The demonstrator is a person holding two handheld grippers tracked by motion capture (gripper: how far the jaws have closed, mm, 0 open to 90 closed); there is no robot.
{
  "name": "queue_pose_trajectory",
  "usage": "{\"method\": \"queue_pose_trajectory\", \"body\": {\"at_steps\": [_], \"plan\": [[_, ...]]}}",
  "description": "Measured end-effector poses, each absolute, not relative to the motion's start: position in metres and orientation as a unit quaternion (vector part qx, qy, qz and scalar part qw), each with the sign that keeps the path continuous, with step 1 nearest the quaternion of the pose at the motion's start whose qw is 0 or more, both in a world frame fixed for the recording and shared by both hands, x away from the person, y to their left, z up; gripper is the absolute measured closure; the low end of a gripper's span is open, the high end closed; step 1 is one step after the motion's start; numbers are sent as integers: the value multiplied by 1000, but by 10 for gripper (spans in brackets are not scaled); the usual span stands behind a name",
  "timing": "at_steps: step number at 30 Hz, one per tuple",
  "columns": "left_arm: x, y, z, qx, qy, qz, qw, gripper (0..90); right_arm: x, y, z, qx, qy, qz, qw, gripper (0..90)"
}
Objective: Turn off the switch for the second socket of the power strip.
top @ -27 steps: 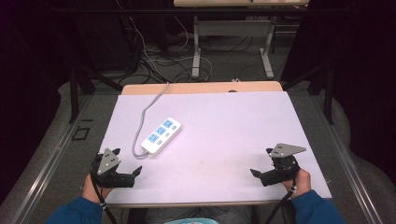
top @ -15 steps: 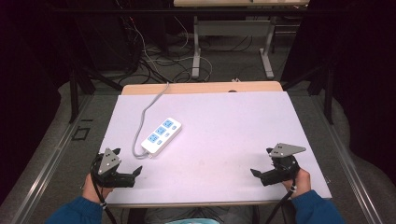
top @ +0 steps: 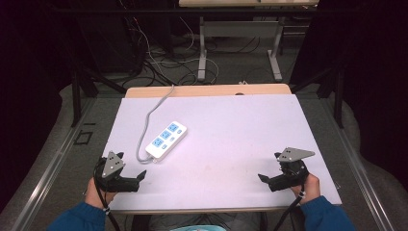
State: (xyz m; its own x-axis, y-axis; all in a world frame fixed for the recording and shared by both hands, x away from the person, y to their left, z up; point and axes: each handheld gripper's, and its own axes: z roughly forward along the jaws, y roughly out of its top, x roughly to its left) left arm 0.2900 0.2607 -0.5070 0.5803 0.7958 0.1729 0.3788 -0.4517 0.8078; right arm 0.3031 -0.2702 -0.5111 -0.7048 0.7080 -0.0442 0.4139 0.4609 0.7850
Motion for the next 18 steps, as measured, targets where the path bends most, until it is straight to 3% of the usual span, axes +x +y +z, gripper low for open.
{"method": "queue_pose_trajectory", "body": {"at_steps": [18], "plan": [[299, 258, -502, 800, 372, 285, 375, 0, 304, -270, -511, 335, 836, 394, 184, 14]]}}
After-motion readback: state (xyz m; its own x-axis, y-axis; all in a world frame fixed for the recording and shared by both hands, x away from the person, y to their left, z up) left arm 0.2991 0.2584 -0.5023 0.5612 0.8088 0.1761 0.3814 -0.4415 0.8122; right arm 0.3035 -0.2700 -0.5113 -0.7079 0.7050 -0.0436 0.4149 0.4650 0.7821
